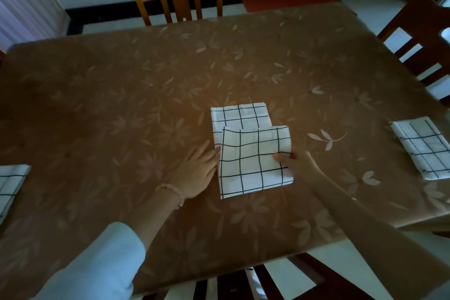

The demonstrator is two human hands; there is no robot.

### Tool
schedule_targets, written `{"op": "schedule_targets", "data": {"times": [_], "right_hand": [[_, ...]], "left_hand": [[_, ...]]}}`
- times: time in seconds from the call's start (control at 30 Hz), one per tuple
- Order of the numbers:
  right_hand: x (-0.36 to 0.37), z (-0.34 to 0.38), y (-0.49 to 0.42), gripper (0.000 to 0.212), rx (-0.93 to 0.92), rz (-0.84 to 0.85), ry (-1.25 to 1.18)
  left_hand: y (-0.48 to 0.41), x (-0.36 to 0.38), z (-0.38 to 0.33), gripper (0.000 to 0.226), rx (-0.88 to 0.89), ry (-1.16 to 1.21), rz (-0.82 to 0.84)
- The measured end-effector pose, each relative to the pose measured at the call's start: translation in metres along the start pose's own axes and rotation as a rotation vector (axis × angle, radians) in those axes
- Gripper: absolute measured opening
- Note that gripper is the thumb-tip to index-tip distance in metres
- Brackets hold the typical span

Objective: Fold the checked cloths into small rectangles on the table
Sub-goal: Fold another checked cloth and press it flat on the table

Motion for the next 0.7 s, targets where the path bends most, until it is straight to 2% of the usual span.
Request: {"op": "schedule_targets", "data": {"times": [0.1,0.27,0.43,0.5,0.6,0.67,0.7], "right_hand": [[-0.015,-0.005,-0.005,0.005,0.010,-0.011,0.002],[-0.035,0.010,-0.012,0.006,-0.039,-0.011,-0.051],[-0.043,0.024,-0.020,0.026,-0.006,-0.040,-0.301],[-0.039,0.033,-0.025,0.024,-0.014,-0.014,-0.336],[-0.021,0.053,-0.032,0.017,-0.049,0.103,-0.346],[-0.006,0.066,-0.037,0.018,-0.040,0.187,-0.338],[0.002,0.073,-0.038,0.019,-0.035,0.233,-0.336]], "left_hand": [[-0.012,0.017,-0.006,0.077,0.084,-0.056,0.089],[-0.014,0.042,-0.005,0.070,0.101,0.018,0.105],[-0.008,0.041,-0.013,0.074,0.131,-0.043,0.081],[-0.004,0.038,-0.018,0.071,0.157,-0.023,0.052],[0.004,0.040,-0.025,0.049,0.203,-0.063,0.065],[0.005,0.044,-0.025,0.046,0.194,-0.064,0.112],[0.006,0.043,-0.027,0.048,0.218,-0.060,0.078]]}}
Point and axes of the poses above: each hand's wrist, its own y-axis away from the middle knuckle, its own x-axis out of the palm, z = x × y, the point moved 9 cm from there along -y, towards the middle knuckle, and after that the axes turned 1 degree about -y, right-handed, at the moved point
